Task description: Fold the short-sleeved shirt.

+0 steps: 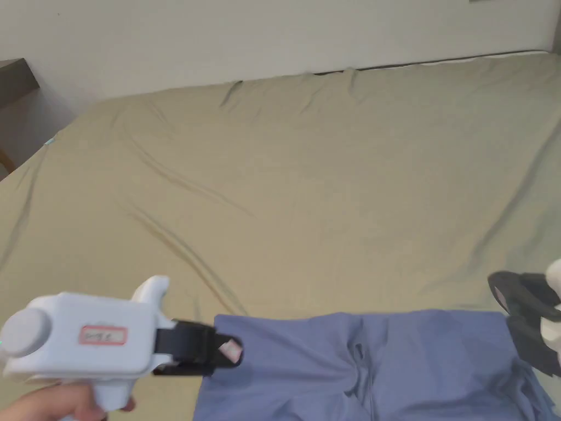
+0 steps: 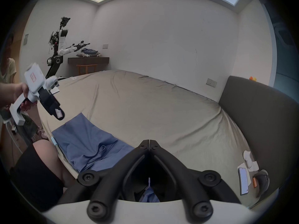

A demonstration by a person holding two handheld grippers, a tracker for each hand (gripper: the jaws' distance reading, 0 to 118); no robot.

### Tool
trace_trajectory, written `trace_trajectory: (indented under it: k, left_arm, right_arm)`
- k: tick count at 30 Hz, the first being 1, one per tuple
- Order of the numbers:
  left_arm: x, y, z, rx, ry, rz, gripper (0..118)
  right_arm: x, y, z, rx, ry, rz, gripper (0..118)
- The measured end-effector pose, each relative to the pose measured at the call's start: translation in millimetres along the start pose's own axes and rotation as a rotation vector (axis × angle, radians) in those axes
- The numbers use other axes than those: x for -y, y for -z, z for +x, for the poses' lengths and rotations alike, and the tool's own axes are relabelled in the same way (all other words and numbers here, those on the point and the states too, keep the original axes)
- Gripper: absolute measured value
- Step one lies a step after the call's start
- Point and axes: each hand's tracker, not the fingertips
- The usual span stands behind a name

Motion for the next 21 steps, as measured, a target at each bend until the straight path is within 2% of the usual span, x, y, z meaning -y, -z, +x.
trace_trajectory:
  k: [1, 2, 4, 5, 6, 7, 8, 9, 11, 13, 15, 17, 18, 19, 20, 21]
  left_arm:
    - [4, -6, -30, 0.017, -0.111, 0.0, 61]
    - [9, -9, -57, 0.048, -0.196, 0.016, 114]
    - [22, -4, -98, 0.058, -0.307, 0.025, 118]
    - [28, -1, -107, 0.1, -0.342, 0.118, 118]
    - [37, 7, -116, 0.104, -0.358, 0.053, 118]
    - [35, 10, -114, 0.294, -0.34, 0.123, 118]
    - [29, 20, -108, 0.311, -0.348, 0.105, 118]
    - [26, 37, -103, 0.289, -0.341, 0.045, 118]
    - [26, 60, -81, 0.299, -0.244, 0.101, 118]
    - [10, 81, -65, 0.279, -0.161, 0.072, 118]
    - [4, 87, -51, 0.249, -0.096, 0.085, 118]
    - [-12, 82, -63, 0.231, -0.093, 0.042, 118]
    - [-16, 79, -65, 0.227, -0.12, 0.03, 117]
    - [-15, 76, -65, 0.212, -0.135, 0.025, 92]
    - [-15, 80, -63, 0.211, -0.154, 0.029, 9]
    - [-11, 83, -61, 0.147, -0.206, 0.015, 9]
  right_arm:
    - [1, 1, 0, 0.005, -0.002, -0.007, 2]
    - [2, 2, -1, 0.011, -0.005, -0.013, 2]
    - [3, 3, -1, 0.007, 0.002, -0.025, 2]
    - [3, 3, -2, 0.003, 0.013, -0.031, 2]
    - [3, 4, -2, 0.002, 0.022, -0.04, 2]
    - [4, 5, -2, 0.004, 0.026, -0.047, 2]
    - [5, 6, -2, 0.006, 0.029, -0.055, 2]
    - [7, 8, -1, 0.009, 0.035, -0.065, 2]
    - [10, 10, 2, 0.015, 0.052, -0.082, 2]
    - [14, 12, 5, 0.02, 0.065, -0.097, 2]
    - [18, 13, 9, 0.029, 0.082, -0.123, 2]
    - [22, 12, 13, 0.032, 0.095, -0.129, 2]
    - [23, 11, 15, 0.036, 0.1, -0.131, 2]
    - [24, 10, 17, 0.039, 0.102, -0.132, 2]
    - [24, 9, 18, 0.042, 0.101, -0.13, 2]
    - [24, 7, 19, 0.044, 0.1, -0.126, 2]
